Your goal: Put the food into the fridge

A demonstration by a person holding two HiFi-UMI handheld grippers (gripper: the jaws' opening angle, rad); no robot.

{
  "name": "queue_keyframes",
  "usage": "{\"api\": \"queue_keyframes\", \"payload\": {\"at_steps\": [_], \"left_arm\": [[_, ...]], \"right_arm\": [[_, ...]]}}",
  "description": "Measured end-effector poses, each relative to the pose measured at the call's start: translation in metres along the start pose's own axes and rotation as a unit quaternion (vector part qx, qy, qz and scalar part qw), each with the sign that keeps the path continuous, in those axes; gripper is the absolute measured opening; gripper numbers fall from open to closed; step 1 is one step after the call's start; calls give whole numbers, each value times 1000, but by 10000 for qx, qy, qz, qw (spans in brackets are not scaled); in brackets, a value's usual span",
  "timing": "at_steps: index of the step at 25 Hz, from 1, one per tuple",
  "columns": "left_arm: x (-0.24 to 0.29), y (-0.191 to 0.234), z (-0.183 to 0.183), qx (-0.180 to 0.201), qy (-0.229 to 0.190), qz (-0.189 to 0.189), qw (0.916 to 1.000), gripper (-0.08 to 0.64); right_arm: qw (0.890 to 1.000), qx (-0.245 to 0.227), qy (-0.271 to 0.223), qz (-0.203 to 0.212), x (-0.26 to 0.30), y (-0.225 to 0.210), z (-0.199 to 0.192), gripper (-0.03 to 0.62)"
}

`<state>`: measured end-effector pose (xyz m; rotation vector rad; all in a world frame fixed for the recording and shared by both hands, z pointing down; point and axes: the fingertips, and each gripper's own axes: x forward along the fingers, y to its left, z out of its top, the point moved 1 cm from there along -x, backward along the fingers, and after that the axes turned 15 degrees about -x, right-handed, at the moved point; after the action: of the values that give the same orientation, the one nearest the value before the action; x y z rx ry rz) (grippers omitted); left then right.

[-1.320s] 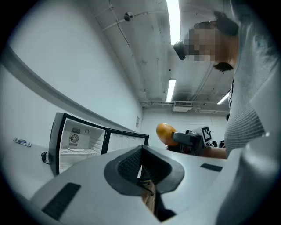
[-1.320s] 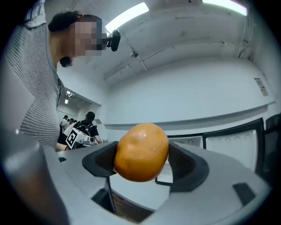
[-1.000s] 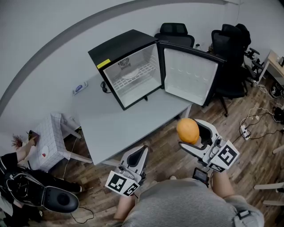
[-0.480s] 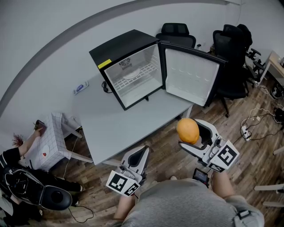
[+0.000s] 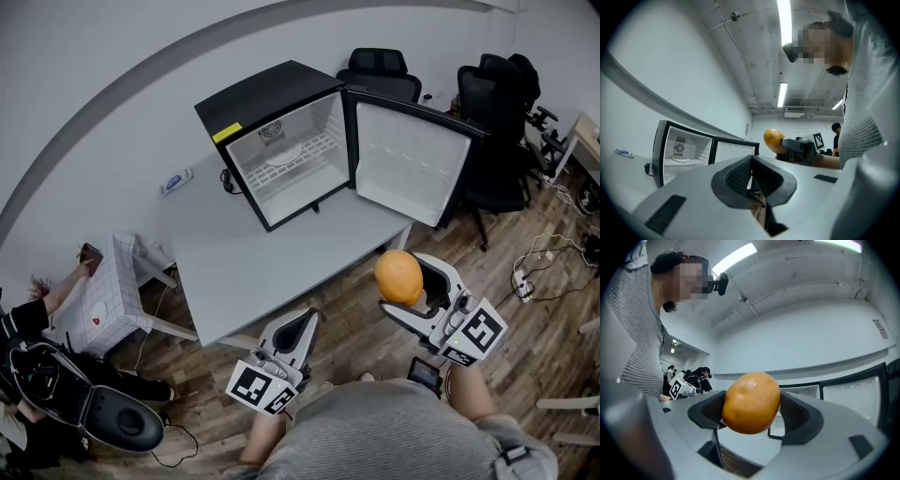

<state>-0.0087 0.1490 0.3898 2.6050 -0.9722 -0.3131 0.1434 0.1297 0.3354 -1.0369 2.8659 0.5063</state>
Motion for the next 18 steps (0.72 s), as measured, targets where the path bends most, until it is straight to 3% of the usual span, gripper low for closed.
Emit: {"api": "queue_keyframes", "payload": {"at_steps": [18], "left_arm": [[12,-2,5,137,-48,1,9999,11]], "right_arm": [[9999,-21,-99,47,6,-7,3,357]]}}
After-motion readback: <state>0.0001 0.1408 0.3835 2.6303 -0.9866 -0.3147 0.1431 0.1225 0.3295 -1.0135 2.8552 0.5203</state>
